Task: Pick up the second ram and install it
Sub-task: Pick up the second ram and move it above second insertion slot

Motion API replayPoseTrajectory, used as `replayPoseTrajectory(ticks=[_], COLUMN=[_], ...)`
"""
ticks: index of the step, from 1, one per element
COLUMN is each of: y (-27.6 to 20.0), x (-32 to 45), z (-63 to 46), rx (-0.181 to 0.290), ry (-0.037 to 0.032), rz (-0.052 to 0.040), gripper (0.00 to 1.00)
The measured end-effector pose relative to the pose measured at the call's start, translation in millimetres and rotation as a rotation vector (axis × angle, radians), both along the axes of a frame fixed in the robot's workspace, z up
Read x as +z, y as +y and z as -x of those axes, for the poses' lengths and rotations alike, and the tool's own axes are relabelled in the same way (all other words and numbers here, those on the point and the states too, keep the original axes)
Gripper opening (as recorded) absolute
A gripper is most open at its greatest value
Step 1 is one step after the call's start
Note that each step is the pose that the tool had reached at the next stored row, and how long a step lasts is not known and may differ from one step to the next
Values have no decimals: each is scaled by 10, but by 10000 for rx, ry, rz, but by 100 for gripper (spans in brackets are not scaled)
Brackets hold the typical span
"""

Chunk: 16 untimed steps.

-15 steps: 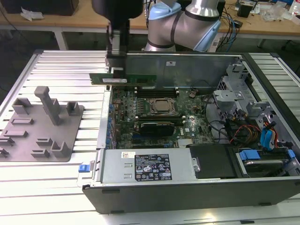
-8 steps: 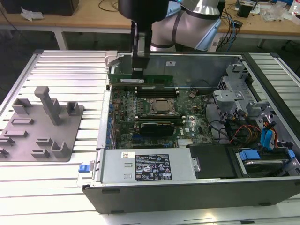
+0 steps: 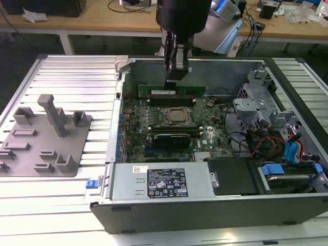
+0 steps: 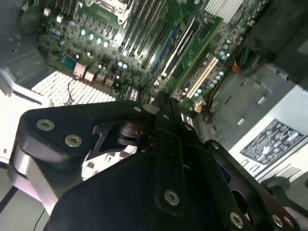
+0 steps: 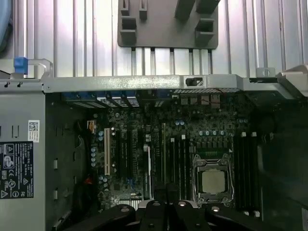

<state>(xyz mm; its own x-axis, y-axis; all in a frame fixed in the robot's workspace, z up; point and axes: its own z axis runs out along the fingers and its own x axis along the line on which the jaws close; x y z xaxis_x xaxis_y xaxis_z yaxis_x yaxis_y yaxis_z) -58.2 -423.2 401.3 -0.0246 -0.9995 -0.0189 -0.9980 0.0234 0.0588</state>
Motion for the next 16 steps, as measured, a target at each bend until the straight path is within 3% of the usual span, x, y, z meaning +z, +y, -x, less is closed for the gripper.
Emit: replayPoseTrajectory(ticks=[5, 11, 16], y=[52, 136, 224], x=[-194, -339, -406], z=[-144, -206, -211], rx=[24, 32, 67], ry=[2, 9, 9], rz=[2, 0, -1], gripper=[9, 9, 9])
